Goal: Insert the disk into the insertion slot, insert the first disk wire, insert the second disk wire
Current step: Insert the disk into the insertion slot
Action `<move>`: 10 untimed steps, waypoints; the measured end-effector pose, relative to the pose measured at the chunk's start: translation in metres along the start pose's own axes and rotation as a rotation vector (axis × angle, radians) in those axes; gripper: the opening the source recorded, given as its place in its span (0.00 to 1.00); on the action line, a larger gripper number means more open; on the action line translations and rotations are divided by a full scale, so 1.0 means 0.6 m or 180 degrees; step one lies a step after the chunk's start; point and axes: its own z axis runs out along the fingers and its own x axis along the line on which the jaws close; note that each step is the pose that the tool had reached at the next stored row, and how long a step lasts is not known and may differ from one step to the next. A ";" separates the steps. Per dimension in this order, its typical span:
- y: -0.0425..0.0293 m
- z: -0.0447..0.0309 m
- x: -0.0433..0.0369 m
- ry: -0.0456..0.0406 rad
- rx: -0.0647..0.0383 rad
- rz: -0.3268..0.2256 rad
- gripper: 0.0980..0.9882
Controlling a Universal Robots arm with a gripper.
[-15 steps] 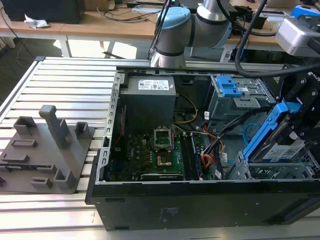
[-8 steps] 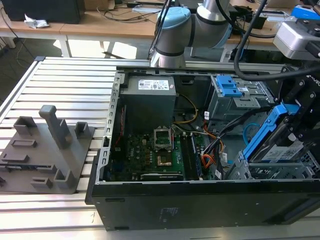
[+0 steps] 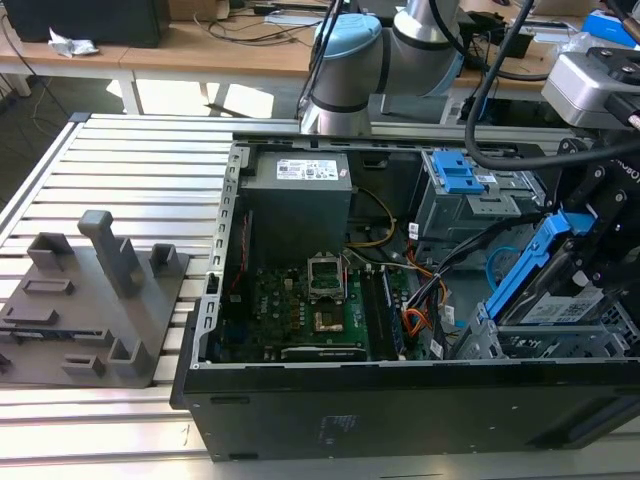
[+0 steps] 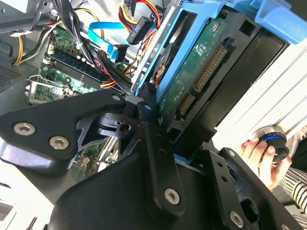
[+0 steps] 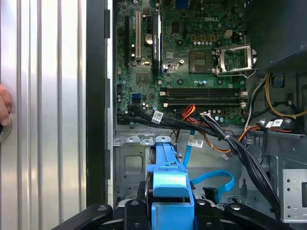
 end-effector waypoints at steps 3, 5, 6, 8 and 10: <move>0.000 0.000 0.000 0.0000 0.0000 0.0000 0.30; 0.000 0.000 0.000 0.0000 0.0000 0.0000 0.30; 0.000 0.000 0.000 0.0000 0.0000 0.0000 0.30; 0.000 0.000 0.000 0.0001 0.0000 0.0000 0.31; 0.000 0.000 0.000 0.0000 0.0000 0.0000 0.38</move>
